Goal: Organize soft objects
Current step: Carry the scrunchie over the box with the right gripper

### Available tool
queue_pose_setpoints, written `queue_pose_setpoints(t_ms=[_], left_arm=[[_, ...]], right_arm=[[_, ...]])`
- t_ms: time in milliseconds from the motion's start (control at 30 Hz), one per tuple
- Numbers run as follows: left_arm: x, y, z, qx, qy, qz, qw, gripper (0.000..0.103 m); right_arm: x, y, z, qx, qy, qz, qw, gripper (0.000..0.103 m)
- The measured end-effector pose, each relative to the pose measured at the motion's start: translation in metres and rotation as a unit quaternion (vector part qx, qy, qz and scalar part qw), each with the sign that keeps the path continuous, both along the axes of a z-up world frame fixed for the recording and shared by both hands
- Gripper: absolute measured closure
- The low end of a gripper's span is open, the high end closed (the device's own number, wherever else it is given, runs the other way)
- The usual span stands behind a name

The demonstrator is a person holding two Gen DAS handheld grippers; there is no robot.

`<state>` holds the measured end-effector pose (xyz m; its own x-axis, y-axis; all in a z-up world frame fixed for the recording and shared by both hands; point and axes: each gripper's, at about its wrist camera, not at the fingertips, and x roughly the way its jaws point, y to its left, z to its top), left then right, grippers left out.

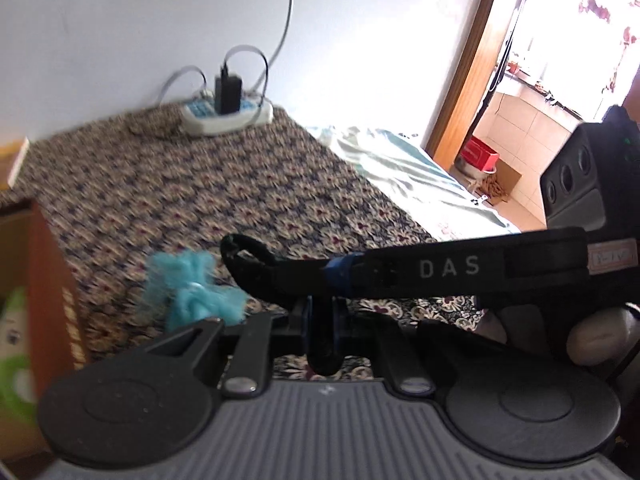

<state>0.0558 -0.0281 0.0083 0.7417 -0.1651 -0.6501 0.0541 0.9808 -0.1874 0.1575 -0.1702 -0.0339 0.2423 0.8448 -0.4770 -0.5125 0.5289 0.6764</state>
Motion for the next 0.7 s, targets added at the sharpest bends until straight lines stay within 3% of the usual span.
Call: queue_pose_setpoints(t_ms=[333, 700], left_arm=[[-0.063, 0.057, 0.035, 0.013, -0.039, 0.027, 0.9988, 0.098], [-0.113, 0.126, 0.044, 0.029, -0.058, 0.069, 0.9955, 0.098]], right_arm=[[-0.042, 0.058, 0.033, 0.035, -0.019, 0.028, 0.999, 0.097], [-0.080, 0.138, 0.049, 0.048, -0.044, 0.069, 0.995, 0.094]])
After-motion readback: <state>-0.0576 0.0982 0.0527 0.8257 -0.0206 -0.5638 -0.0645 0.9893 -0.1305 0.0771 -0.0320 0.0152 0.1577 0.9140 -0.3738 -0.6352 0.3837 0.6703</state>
